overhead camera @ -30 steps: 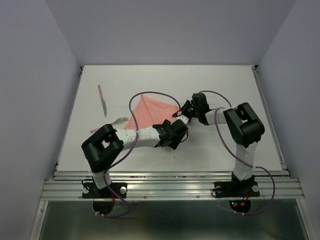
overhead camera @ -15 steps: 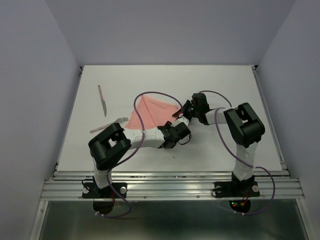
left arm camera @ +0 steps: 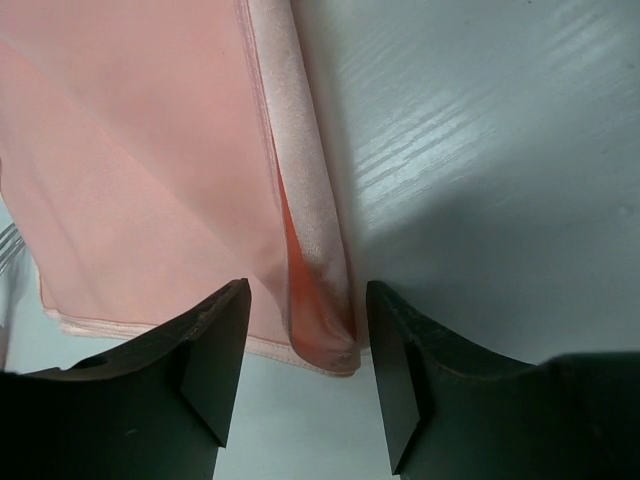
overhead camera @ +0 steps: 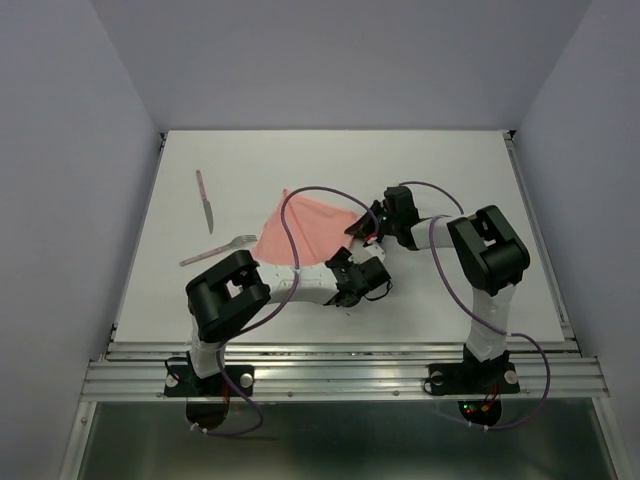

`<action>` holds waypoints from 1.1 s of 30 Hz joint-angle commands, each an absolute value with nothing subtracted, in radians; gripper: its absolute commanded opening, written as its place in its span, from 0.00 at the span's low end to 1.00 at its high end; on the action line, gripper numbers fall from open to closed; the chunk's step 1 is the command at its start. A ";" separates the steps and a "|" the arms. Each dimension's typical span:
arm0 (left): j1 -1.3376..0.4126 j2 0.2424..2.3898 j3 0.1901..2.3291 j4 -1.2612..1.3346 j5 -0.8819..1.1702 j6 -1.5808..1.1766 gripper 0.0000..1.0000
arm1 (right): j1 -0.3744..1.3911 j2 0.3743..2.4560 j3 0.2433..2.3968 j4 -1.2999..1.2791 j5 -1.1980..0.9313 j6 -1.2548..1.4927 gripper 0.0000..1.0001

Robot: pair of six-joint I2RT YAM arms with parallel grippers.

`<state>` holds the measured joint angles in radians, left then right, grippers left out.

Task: Fold the napkin into a case and place the utensils inside
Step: Pick up the upper triangle-folded napkin from the center of the board.

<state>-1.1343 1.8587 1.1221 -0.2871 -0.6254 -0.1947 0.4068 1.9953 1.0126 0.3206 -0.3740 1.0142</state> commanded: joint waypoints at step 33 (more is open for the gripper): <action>-1.180 1.973 1.175 -0.330 -0.857 -0.106 0.31 | 0.411 1.942 1.005 0.331 -0.364 1.014 0.01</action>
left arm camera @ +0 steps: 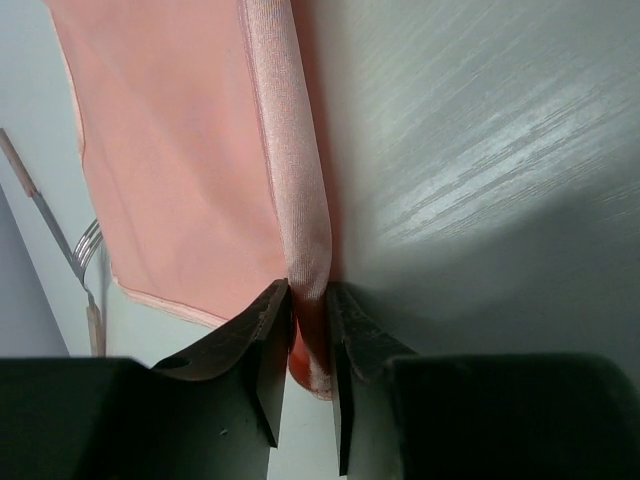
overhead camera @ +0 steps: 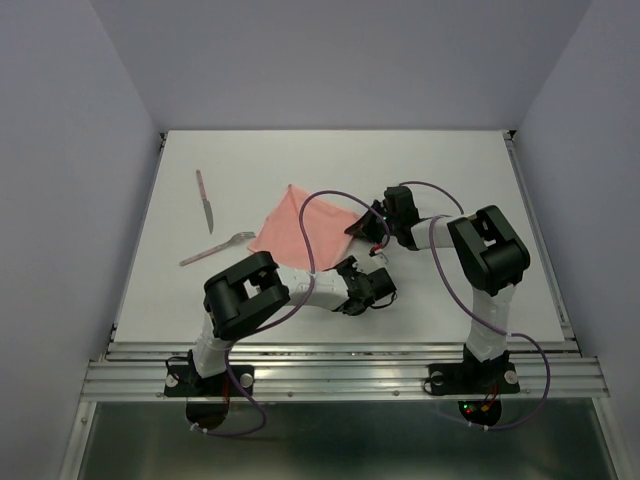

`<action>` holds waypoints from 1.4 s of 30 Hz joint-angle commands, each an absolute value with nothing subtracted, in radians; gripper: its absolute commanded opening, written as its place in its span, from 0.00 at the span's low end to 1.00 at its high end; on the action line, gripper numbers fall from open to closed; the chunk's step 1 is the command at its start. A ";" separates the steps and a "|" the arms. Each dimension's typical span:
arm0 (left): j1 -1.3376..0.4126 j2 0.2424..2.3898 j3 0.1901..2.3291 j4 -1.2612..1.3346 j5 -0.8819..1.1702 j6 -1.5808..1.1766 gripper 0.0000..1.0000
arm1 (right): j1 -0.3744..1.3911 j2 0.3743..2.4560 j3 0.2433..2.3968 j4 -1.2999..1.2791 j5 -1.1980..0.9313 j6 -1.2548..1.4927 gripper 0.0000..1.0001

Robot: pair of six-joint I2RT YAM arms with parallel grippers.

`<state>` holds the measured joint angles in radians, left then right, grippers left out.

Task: Fold the napkin into a case and place the utensils inside
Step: Pick up the upper triangle-folded napkin from the center of the board, then turn over the upper triangle folded napkin at the center of the board.

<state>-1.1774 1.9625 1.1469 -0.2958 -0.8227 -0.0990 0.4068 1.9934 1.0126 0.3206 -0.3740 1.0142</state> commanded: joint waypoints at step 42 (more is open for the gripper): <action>-1.126 1.611 1.739 -0.612 -0.311 -0.127 0.00 | 0.402 1.154 1.163 -0.319 0.185 0.661 0.01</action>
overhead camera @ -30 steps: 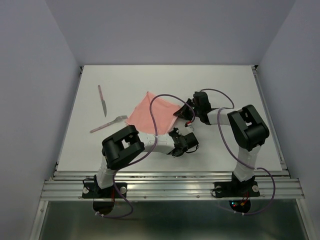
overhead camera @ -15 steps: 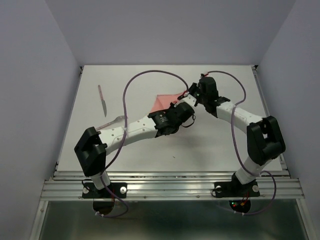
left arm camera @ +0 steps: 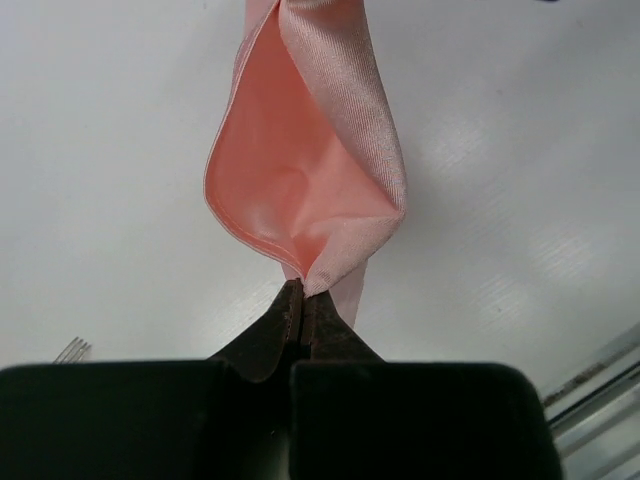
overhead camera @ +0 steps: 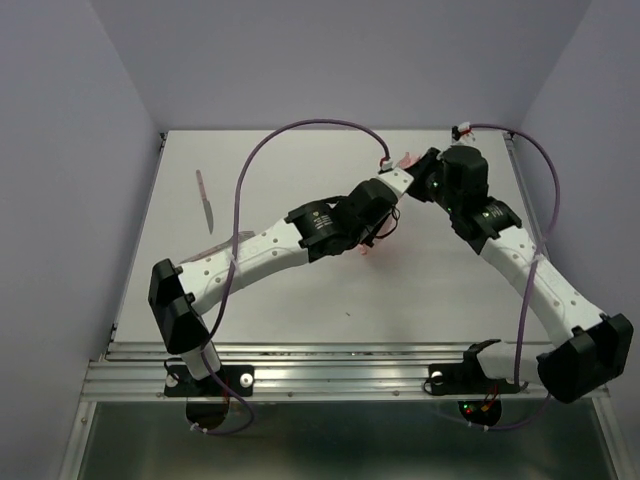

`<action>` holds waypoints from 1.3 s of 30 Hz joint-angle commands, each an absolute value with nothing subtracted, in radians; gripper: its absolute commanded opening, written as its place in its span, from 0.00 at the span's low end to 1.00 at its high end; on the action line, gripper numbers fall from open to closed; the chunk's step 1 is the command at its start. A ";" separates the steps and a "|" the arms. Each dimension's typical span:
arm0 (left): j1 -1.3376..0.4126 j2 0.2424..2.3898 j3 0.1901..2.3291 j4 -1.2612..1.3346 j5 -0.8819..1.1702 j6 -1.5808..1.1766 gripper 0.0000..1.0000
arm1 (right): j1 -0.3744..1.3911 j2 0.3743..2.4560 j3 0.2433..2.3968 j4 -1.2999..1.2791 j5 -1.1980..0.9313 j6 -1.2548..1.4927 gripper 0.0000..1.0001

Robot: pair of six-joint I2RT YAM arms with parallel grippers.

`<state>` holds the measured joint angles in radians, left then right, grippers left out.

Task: Fold the napkin into a case and place the utensils inside
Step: Turn over the upper triangle folded napkin at the center of the board.

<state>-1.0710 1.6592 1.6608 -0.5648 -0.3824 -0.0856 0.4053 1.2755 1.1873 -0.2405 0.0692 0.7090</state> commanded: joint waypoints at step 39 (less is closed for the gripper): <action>-0.778 1.533 1.016 0.201 0.482 -0.511 0.00 | 0.402 1.749 1.585 -0.515 0.080 0.380 0.01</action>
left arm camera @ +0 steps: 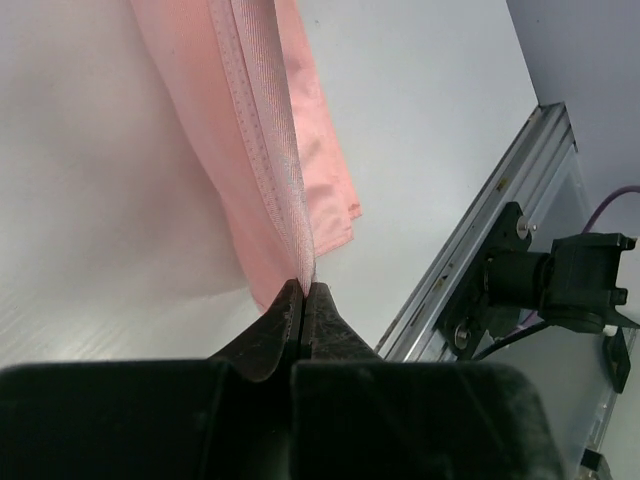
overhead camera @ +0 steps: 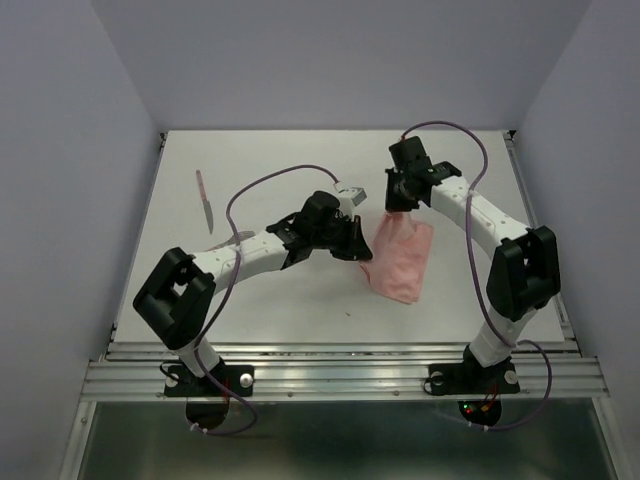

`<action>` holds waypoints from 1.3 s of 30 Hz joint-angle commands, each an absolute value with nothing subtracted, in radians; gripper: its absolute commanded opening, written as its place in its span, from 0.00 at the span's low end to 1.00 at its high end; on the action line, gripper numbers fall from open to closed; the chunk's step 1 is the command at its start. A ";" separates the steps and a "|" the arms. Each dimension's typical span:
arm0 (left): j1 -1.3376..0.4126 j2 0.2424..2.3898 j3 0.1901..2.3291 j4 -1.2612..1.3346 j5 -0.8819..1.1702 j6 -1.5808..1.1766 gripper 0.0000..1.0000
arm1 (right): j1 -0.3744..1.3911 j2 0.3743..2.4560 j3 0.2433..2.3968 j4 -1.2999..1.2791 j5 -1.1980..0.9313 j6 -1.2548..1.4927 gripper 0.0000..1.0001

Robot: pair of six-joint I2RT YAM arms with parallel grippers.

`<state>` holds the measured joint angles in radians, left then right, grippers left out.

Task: Fold the napkin into a case and place the utensils inside
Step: Turn over the upper triangle folded napkin at the center of the board.

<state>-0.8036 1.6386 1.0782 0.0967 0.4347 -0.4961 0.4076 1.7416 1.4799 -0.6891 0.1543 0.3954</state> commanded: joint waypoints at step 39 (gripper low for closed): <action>-0.726 1.626 0.713 0.419 0.431 -0.575 0.00 | 0.565 2.094 1.729 -0.566 0.129 0.360 0.01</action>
<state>-0.7177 1.6211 0.7330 0.4152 0.3752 -0.5816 0.5449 2.0792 1.6695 -0.6109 0.0517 0.3763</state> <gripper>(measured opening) 0.037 0.031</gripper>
